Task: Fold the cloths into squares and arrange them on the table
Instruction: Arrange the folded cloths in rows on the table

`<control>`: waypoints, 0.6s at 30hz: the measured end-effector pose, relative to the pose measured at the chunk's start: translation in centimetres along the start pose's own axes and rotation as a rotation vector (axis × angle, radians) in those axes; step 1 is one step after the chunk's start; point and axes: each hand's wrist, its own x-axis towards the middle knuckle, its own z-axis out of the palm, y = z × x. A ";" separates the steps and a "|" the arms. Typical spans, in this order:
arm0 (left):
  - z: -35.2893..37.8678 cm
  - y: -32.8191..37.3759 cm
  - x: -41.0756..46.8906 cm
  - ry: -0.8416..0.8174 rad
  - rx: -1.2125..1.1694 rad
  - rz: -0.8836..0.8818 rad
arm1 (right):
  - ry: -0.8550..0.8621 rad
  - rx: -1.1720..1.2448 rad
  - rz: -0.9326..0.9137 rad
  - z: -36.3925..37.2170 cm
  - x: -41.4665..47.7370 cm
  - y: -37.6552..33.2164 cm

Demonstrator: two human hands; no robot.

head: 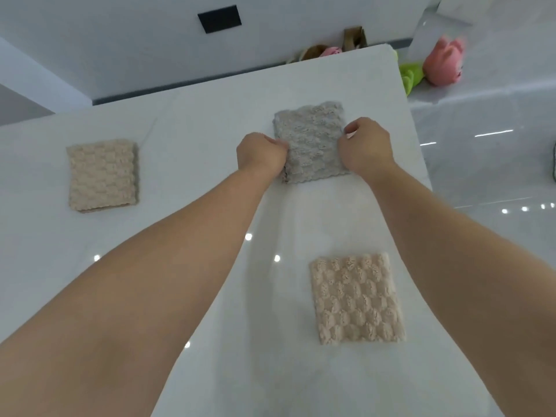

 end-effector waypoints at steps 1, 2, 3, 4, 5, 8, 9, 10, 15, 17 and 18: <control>0.2 0.0 0.0 -0.001 0.013 0.005 | -0.008 -0.002 -0.008 0.3 0.1 0.1; 0.4 0.0 0.0 0.000 0.026 0.012 | -0.012 0.001 -0.011 0.6 0.3 0.3; 0.6 0.0 0.0 0.004 0.036 0.016 | -0.017 0.007 -0.010 0.7 0.4 0.3; 0.8 0.0 0.1 0.011 0.046 0.023 | -0.024 0.013 -0.004 0.7 0.6 0.4; 0.9 0.0 0.2 0.019 0.054 0.027 | -0.033 0.012 0.002 0.7 0.6 0.4; 1.0 -0.2 0.3 0.042 0.067 0.028 | -0.059 -0.018 0.001 0.6 0.5 0.4; 1.0 -0.2 0.4 0.047 0.077 0.035 | -0.067 -0.026 -0.006 0.6 0.4 0.5; 1.0 -0.2 0.4 0.052 0.090 0.041 | -0.071 -0.036 -0.014 0.6 0.3 0.6; 0.7 -0.4 1.0 0.060 0.107 0.007 | -0.083 -0.100 -0.035 0.8 -0.1 1.0; 0.7 -0.6 1.1 0.078 0.156 0.055 | -0.096 -0.113 -0.052 1.0 -0.1 1.0; 0.7 -0.7 1.1 0.080 0.187 0.096 | -0.100 -0.113 -0.060 1.1 -0.2 1.1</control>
